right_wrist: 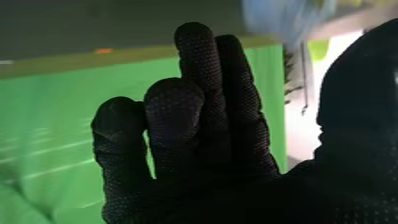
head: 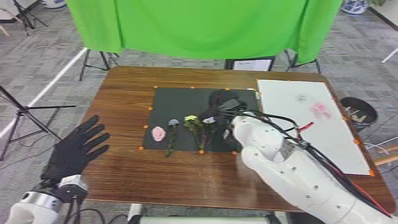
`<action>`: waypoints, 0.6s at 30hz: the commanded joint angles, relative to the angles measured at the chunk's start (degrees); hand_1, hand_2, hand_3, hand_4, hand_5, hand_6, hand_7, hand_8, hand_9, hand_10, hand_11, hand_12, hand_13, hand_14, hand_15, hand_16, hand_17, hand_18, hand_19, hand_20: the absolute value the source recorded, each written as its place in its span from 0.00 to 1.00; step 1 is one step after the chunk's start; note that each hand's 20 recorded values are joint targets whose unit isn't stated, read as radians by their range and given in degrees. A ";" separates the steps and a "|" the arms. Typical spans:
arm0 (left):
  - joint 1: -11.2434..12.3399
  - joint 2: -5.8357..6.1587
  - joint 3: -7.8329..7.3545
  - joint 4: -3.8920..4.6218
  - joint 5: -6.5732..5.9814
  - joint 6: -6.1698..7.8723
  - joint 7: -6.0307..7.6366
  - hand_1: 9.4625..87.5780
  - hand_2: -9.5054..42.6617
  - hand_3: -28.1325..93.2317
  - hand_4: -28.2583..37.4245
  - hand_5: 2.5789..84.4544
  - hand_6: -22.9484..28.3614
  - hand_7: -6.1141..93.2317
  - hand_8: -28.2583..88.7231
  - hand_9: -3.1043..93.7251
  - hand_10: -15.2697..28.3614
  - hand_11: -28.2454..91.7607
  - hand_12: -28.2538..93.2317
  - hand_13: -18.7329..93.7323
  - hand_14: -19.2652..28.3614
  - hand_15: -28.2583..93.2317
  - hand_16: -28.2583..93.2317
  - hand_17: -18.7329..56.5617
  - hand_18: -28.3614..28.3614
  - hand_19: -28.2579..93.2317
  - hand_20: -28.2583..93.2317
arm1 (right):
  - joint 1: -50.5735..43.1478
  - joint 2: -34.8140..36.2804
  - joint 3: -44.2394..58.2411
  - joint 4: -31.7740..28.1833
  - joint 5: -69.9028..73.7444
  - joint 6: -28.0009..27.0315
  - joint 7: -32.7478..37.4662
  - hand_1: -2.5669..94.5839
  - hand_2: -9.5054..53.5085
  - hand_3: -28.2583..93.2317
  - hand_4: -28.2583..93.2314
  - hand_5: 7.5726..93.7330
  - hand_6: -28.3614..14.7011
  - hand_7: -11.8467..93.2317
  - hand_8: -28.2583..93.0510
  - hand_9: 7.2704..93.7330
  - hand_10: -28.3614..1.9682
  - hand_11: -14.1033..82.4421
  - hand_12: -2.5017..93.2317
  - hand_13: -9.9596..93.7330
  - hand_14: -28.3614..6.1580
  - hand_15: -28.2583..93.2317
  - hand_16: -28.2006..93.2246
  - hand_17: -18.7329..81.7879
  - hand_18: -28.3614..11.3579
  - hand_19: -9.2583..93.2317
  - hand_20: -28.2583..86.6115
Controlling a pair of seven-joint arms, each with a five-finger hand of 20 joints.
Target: Arrange flowers
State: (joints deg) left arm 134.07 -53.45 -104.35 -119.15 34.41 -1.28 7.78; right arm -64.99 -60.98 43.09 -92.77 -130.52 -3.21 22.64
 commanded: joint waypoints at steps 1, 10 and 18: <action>1.67 -0.84 -0.85 -0.55 -0.24 0.19 0.01 0.19 0.12 0.80 0.00 0.26 0.50 0.24 0.16 0.25 0.58 0.35 0.39 0.29 0.70 0.40 0.27 0.09 0.85 0.49 0.31 | -0.08 8.98 8.63 -2.90 3.12 -1.85 4.48 0.20 0.00 0.95 0.01 0.38 0.55 0.41 0.12 0.47 0.51 0.48 0.30 0.61 0.50 0.88 0.50 0.45 0.16 0.92 0.73; 2.03 -1.08 -1.20 -0.71 -0.21 0.22 0.12 0.18 0.12 0.80 0.00 0.26 0.50 0.24 0.16 0.25 0.58 0.35 0.39 0.29 0.70 0.41 0.27 0.09 0.85 0.49 0.31 | -1.56 17.67 14.00 -0.94 5.91 -10.29 14.84 0.23 0.00 0.97 0.02 0.13 0.46 0.32 0.15 0.20 0.35 0.29 0.27 0.49 0.43 0.86 0.41 0.41 0.16 0.90 0.73; 2.31 -0.98 -1.37 -0.74 -0.16 0.15 0.24 0.18 0.12 0.81 0.00 0.26 0.50 0.24 0.16 0.24 0.58 0.35 0.39 0.29 0.70 0.41 0.27 0.09 0.85 0.49 0.31 | -3.90 20.43 17.77 2.36 8.49 -14.88 18.89 0.23 0.00 0.96 0.01 0.06 0.41 0.23 0.19 0.14 0.27 0.20 0.27 0.46 0.41 0.84 0.38 0.39 0.16 0.88 0.71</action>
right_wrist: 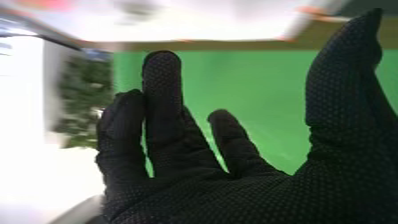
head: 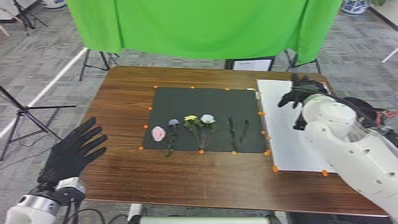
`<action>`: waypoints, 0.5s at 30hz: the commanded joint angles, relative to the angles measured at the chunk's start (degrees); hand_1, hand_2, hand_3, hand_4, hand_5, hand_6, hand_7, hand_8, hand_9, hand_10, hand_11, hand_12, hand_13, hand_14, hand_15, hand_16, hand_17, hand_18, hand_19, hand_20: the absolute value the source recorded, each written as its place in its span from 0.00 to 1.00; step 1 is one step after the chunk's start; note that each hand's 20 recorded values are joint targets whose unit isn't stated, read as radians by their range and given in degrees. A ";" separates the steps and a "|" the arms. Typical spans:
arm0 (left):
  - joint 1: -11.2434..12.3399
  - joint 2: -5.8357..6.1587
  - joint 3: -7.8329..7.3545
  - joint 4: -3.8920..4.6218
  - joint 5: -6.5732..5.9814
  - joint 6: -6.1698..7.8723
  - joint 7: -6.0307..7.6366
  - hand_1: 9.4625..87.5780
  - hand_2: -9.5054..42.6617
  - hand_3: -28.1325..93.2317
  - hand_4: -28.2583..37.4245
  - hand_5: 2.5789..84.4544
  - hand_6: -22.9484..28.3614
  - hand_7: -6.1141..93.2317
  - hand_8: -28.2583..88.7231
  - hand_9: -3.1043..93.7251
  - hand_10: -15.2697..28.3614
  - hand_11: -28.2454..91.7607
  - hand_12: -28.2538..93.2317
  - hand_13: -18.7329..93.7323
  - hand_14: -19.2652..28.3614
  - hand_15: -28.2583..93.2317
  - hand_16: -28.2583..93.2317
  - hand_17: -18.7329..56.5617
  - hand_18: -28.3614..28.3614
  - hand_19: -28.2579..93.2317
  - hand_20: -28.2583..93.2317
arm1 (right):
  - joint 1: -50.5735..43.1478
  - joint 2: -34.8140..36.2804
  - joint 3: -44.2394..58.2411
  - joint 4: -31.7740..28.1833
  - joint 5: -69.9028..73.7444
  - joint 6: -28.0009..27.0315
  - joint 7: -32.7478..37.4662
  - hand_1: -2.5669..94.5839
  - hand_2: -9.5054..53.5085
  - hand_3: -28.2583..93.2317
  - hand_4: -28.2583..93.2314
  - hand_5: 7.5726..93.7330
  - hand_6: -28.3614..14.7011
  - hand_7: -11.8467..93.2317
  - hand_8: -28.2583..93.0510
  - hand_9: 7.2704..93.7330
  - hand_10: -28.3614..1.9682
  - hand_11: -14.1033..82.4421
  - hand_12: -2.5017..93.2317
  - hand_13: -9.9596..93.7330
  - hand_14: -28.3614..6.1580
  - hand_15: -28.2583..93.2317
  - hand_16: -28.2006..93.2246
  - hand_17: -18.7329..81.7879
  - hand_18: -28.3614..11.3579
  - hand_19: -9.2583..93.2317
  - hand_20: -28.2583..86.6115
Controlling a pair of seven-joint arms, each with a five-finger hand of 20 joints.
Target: Arrange flowers
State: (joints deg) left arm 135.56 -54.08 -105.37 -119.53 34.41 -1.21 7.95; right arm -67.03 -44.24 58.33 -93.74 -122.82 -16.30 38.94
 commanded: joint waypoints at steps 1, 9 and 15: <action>0.90 -0.38 -0.43 -0.38 -0.16 0.02 0.06 0.19 0.12 0.81 0.00 0.26 0.50 0.24 0.16 0.25 0.58 0.35 0.39 0.29 0.70 0.41 0.27 0.09 0.85 0.49 0.31 | -2.20 3.88 2.80 3.71 0.66 -1.55 2.60 0.23 0.00 0.96 0.01 0.06 0.41 0.22 0.19 0.14 0.26 0.19 0.27 0.46 0.42 0.84 0.38 0.39 0.17 0.88 0.71; 1.14 -0.25 -0.51 -0.42 -0.28 -0.09 -0.15 0.18 0.12 0.81 0.00 0.26 0.50 0.24 0.16 0.25 0.58 0.35 0.39 0.29 0.70 0.41 0.27 0.09 0.85 0.49 0.31 | -3.19 3.52 4.44 6.24 3.00 -3.47 2.30 0.26 0.00 0.96 0.00 0.11 0.47 0.27 0.17 0.21 0.43 0.22 0.24 0.52 0.46 0.84 0.38 0.41 0.16 0.89 0.70; 1.11 -0.16 -0.60 -0.48 -0.13 -0.24 0.10 0.18 0.12 0.81 0.00 0.26 0.50 0.24 0.16 0.25 0.58 0.35 0.39 0.29 0.70 0.41 0.27 0.09 0.85 0.49 0.31 | -2.60 3.45 3.65 8.04 2.29 -5.07 1.15 0.29 0.00 0.97 0.00 0.18 0.55 0.33 0.12 0.30 0.59 0.26 0.20 0.59 0.51 0.86 0.41 0.45 0.17 0.92 0.69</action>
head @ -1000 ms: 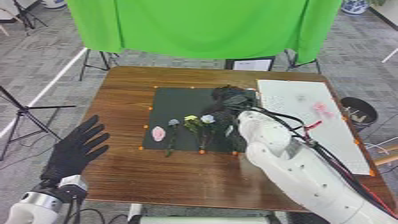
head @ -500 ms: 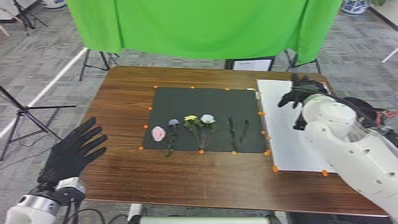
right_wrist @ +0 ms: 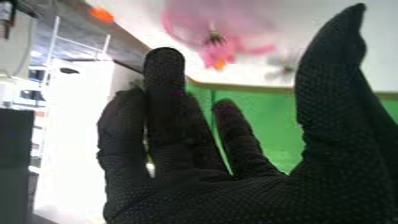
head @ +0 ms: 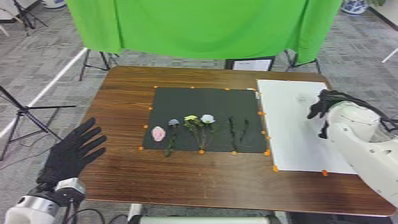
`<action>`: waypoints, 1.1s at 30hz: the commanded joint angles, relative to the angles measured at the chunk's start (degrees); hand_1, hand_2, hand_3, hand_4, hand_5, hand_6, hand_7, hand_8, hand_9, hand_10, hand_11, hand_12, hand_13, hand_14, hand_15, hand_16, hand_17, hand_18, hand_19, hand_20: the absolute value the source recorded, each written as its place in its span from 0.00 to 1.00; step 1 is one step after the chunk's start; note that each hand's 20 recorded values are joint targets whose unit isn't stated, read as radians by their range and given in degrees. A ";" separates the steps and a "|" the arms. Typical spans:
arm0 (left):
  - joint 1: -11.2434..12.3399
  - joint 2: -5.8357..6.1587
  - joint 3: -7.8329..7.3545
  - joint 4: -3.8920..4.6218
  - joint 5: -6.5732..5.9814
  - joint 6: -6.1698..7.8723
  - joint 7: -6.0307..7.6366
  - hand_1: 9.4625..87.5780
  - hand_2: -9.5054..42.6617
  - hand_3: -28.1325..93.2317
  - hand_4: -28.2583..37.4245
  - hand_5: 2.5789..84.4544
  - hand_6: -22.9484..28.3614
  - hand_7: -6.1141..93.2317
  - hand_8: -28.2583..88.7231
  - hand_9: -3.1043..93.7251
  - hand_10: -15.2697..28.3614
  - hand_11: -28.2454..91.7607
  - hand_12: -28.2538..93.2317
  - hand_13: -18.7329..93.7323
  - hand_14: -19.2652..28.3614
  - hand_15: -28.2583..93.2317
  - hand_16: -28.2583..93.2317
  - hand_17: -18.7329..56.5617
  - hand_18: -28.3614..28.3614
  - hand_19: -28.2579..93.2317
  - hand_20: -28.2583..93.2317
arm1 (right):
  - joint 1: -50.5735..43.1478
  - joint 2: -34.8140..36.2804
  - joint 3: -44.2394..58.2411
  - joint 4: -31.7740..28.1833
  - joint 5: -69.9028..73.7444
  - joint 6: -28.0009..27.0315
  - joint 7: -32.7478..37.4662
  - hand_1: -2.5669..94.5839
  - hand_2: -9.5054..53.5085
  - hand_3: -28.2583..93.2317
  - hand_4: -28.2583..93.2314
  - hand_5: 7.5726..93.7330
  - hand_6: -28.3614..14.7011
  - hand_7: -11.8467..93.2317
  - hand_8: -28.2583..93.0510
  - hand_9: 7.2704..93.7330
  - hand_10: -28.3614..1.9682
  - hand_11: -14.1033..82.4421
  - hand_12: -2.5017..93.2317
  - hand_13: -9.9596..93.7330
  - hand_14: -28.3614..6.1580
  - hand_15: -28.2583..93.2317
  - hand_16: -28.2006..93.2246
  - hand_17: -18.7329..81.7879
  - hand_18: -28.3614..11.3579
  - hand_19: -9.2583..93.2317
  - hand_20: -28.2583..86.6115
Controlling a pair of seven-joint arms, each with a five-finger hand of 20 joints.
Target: Arrange flowers
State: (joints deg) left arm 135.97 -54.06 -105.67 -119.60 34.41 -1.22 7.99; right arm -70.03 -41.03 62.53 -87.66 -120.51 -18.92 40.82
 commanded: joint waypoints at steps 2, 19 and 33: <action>0.81 -0.25 -0.36 -0.49 -0.14 -0.22 0.14 0.18 0.12 0.81 0.00 0.26 0.50 0.24 0.16 0.25 0.58 0.35 0.39 0.29 0.70 0.41 0.27 0.09 0.85 0.49 0.31 | 0.51 0.23 0.06 2.58 2.03 -3.26 -2.39 0.30 0.00 0.97 0.00 0.22 0.53 0.33 0.12 0.35 0.64 0.27 0.18 0.64 0.54 0.85 0.41 0.47 0.19 0.93 0.68; 0.79 -0.31 -0.45 -0.51 -0.18 0.09 0.24 0.19 0.13 0.81 0.00 0.26 0.50 0.24 0.16 0.25 0.58 0.35 0.39 0.29 0.70 0.41 0.27 0.09 0.85 0.49 0.31 | -2.72 1.12 -1.68 -0.82 -8.31 9.35 -11.43 0.55 0.06 0.91 0.00 0.76 0.71 0.48 0.21 0.95 0.77 0.36 0.42 0.87 0.71 0.82 0.48 0.62 0.24 1.00 0.71; 0.05 -0.23 0.29 -0.31 -0.20 0.02 -0.15 0.19 0.13 0.81 0.00 0.26 0.50 0.24 0.16 0.25 0.58 0.35 0.39 0.29 0.70 0.41 0.27 0.09 0.85 0.49 0.31 | 8.31 -4.26 -17.40 -8.94 -16.81 28.20 -22.67 0.54 0.05 0.92 0.00 0.77 0.70 0.47 0.22 0.96 0.78 0.36 0.43 0.87 0.72 0.83 0.49 0.63 0.24 1.00 0.73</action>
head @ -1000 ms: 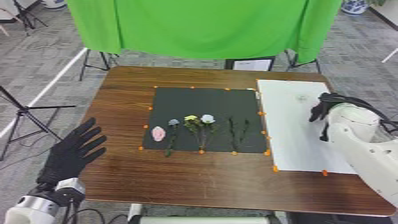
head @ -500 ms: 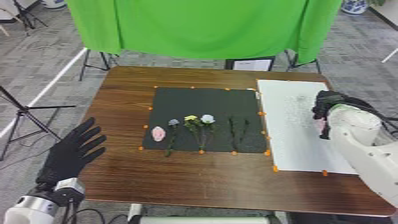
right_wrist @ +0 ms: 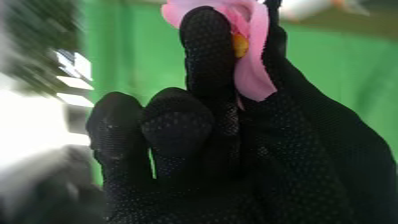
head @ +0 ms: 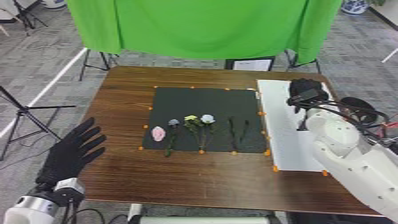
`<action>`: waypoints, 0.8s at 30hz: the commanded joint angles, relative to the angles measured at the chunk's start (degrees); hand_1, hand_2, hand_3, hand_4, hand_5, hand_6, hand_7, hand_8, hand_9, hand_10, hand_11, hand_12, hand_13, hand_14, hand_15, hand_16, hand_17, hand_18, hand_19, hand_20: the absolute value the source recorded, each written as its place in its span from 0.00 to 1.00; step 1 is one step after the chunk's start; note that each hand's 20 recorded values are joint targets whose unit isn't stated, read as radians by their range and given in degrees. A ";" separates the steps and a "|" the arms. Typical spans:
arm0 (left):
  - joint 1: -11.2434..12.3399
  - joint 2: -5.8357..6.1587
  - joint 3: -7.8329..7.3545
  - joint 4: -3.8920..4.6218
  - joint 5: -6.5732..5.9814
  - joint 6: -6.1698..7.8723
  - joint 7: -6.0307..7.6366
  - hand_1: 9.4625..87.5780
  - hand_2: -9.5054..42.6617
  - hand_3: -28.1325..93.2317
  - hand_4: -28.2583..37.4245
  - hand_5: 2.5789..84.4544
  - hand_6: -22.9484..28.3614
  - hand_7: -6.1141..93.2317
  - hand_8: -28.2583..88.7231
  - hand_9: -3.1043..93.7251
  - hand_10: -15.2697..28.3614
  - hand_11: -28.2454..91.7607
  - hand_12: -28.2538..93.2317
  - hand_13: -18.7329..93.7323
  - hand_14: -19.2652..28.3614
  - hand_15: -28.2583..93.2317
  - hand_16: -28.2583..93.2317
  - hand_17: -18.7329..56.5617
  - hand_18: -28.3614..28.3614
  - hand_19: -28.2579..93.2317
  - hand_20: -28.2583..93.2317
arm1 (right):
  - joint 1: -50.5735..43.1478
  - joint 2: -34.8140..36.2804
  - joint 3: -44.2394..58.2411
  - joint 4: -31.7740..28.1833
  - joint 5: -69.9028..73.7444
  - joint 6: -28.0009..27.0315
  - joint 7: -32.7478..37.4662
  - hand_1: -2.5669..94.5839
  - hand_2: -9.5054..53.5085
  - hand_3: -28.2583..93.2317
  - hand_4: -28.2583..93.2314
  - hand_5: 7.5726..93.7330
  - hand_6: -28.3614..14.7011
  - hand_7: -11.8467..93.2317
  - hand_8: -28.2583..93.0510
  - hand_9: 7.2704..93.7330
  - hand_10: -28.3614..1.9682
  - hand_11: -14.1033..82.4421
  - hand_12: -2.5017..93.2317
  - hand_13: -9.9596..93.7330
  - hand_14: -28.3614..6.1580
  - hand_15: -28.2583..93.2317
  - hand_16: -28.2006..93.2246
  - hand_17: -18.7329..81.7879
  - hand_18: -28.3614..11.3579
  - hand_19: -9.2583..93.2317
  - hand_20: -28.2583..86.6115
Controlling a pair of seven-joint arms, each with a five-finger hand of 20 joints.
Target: Arrange flowers
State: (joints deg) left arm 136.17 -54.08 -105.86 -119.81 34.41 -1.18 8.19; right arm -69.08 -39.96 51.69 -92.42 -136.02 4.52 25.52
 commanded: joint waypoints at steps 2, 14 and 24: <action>-0.18 -0.20 0.57 -0.12 -0.23 0.14 -0.23 0.19 0.13 0.81 0.00 0.26 0.50 0.24 0.16 0.25 0.58 0.35 0.39 0.29 0.70 0.41 0.27 0.09 0.85 0.49 0.31 | 9.37 -6.14 -10.02 -3.01 -3.09 5.73 -9.35 0.54 0.05 0.92 0.00 0.77 0.70 0.47 0.22 0.96 0.78 0.36 0.43 0.87 0.72 0.83 0.49 0.63 0.24 1.00 0.73; 0.00 -0.15 0.51 -0.13 -0.24 -0.07 -0.34 0.19 0.13 0.81 0.00 0.26 0.50 0.24 0.16 0.25 0.58 0.35 0.39 0.29 0.70 0.41 0.27 0.09 0.85 0.49 0.31 | 15.33 -7.58 -21.47 6.44 -11.59 8.50 -12.23 0.54 0.05 0.92 0.00 0.76 0.72 0.48 0.21 0.95 0.78 0.35 0.42 0.86 0.72 0.83 0.50 0.62 0.25 1.00 0.74; -0.70 0.23 0.80 0.39 -0.30 -0.40 -0.65 0.19 0.13 0.81 0.00 0.26 0.50 0.24 0.16 0.25 0.58 0.35 0.39 0.29 0.70 0.41 0.27 0.09 0.85 0.49 0.31 | 15.41 -7.21 -22.96 7.43 -12.92 9.04 -10.52 0.54 0.05 0.92 0.00 0.76 0.73 0.48 0.21 0.95 0.78 0.35 0.42 0.85 0.72 0.84 0.50 0.62 0.25 1.00 0.74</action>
State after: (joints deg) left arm 135.47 -53.93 -105.31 -119.72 34.39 -1.21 8.06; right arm -53.97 -47.81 29.53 -85.58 -147.44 12.66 14.02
